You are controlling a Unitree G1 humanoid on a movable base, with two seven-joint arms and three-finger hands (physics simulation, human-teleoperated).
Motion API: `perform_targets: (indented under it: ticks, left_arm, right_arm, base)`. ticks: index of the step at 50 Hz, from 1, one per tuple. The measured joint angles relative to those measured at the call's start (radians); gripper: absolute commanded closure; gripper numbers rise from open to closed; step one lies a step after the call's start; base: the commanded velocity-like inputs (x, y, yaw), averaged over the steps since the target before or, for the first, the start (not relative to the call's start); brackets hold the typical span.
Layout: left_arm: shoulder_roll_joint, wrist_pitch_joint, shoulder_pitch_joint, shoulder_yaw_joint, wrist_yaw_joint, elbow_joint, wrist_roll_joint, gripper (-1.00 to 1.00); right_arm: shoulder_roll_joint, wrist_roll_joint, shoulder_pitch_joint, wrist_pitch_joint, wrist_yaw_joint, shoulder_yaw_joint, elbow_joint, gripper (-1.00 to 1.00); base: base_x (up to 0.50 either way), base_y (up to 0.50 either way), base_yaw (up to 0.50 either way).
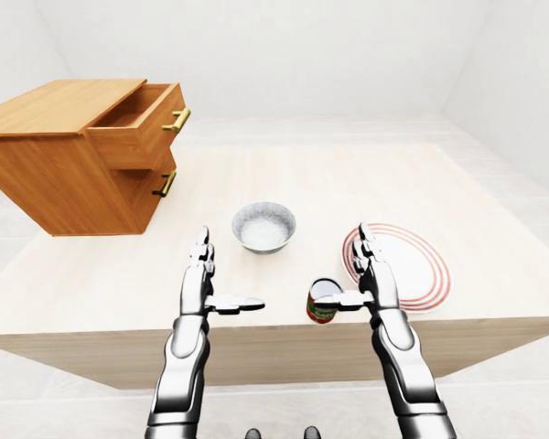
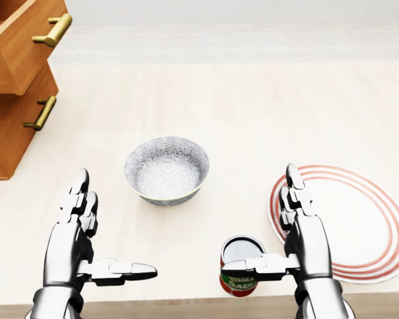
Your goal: Put the bowl on the plate.
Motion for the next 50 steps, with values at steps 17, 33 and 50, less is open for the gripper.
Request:
perform_targets:
  ticks: [17, 33, 50]
  left_arm:
    - [0.014, 0.017, 0.019, 0.023, -0.023, -0.034, 0.002, -1.00]
    - [0.023, 0.038, 0.035, 0.040, -0.040, -0.074, 0.022, -1.00]
    - [0.022, 0.067, 0.038, 0.047, -0.048, -0.111, 0.034, -1.00]
  right_arm:
    - [-0.010, -0.006, 0.033, 0.028, 0.026, -0.014, -0.079, -1.00]
    - [-0.007, -0.014, 0.049, 0.054, 0.034, -0.018, -0.127, -1.00]
    - [-0.007, -0.017, 0.055, 0.068, 0.036, -0.021, -0.144, -1.00]
  base:
    - [0.00, 0.00, 0.00]
    - [0.00, -0.03, 0.00]
    - [0.00, -0.15, 0.00]
